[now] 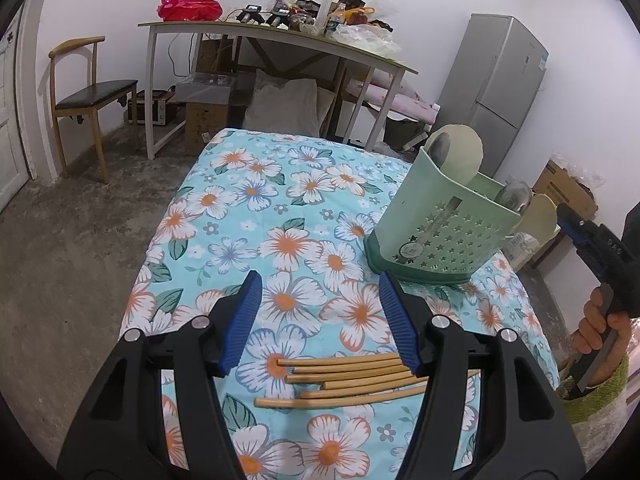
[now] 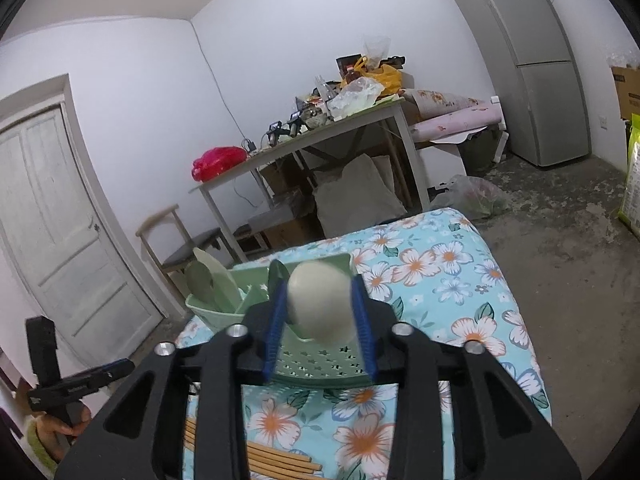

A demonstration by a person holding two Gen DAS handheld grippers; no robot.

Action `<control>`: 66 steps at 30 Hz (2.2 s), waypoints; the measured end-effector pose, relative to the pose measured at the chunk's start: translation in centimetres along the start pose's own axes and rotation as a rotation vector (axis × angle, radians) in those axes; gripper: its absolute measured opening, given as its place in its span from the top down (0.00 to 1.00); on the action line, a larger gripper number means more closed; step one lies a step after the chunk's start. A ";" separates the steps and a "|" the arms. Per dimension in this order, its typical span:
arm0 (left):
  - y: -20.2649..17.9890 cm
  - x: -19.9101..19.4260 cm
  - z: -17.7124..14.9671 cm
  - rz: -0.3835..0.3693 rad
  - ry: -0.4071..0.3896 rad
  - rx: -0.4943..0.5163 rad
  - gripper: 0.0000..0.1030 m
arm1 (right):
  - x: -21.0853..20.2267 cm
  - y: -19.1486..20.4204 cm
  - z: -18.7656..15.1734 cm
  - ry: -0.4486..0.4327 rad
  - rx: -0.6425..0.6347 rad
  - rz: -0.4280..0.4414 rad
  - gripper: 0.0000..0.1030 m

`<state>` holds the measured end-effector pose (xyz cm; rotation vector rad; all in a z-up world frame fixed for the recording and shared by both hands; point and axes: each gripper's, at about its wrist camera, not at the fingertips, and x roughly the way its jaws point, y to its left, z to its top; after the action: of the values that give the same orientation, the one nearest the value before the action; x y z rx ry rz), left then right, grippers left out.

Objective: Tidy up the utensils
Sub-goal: 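Push the white oval spoon deeper into the holder with the right tool, then reach the left tool to the bamboo chopsticks and grasp one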

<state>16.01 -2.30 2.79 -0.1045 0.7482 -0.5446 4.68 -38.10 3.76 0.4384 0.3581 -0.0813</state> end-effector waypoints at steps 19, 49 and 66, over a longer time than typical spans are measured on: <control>-0.7 -0.5 -2.8 -0.003 0.056 0.088 0.44 | -5.7 1.5 -4.8 0.100 0.018 -0.027 0.43; -16.5 6.6 -15.4 0.114 0.047 1.248 0.88 | 0.6 -1.1 -12.6 0.472 0.218 -0.184 0.43; -13.9 3.3 -14.4 0.043 0.244 0.965 0.92 | 0.4 -0.2 -12.5 0.516 0.334 -0.029 0.51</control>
<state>2.32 -14.43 -5.97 0.8838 0.6522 -0.8345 0.99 -32.92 -7.01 0.7867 0.8658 -0.0548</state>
